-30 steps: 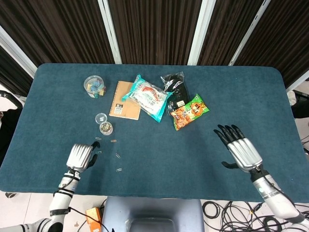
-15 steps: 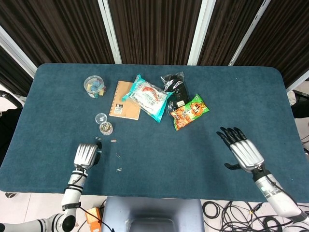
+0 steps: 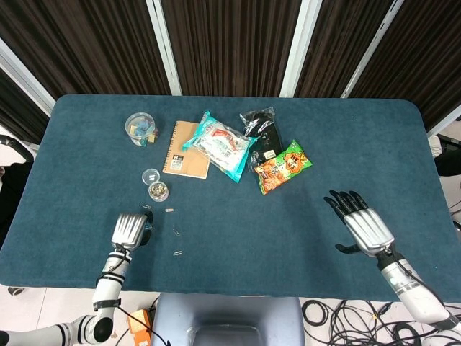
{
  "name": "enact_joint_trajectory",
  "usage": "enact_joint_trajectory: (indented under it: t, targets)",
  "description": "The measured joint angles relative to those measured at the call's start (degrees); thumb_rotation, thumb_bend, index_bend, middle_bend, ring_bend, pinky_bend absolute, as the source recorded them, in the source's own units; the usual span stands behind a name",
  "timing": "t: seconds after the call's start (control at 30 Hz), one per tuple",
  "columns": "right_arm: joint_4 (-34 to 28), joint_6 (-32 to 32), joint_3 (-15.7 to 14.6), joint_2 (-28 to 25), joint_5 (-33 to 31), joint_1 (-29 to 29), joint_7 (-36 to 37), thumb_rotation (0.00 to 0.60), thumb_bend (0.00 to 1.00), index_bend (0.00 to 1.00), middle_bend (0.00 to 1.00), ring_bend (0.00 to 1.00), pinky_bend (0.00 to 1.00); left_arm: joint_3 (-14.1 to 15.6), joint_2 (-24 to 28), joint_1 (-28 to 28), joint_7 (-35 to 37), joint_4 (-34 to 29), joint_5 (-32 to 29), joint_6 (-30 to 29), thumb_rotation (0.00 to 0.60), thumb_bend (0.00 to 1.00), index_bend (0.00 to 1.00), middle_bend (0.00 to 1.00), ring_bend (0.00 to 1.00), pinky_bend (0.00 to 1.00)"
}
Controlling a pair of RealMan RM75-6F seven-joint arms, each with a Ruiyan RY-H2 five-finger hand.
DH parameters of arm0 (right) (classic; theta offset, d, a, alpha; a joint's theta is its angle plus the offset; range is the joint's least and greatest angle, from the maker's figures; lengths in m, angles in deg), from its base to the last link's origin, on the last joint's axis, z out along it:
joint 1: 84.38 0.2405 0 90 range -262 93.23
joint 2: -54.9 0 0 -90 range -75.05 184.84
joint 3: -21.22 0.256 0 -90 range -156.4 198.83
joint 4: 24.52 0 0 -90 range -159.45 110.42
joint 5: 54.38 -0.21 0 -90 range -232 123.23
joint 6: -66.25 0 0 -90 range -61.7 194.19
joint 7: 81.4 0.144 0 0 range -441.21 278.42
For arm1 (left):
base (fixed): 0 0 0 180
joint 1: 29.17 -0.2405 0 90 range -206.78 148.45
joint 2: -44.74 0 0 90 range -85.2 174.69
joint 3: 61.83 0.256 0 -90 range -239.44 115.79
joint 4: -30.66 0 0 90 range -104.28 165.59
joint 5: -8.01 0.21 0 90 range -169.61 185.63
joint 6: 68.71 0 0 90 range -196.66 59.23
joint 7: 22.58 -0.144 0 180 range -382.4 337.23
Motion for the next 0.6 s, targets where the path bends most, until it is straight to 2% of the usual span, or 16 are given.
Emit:
enact_joint_trajectory:
  t: [0.6]
  targets:
    - [0.54,0.37,0.10,0.82,-0.61,0.18,-0.56,0.600,0.05,0.00,0.00,0.00,0.00,-1.13,0.87,0.89,-1.92,-0.56,-4.12,2.75,0.600,0.34,0.54,1.00,1.00,1.00]
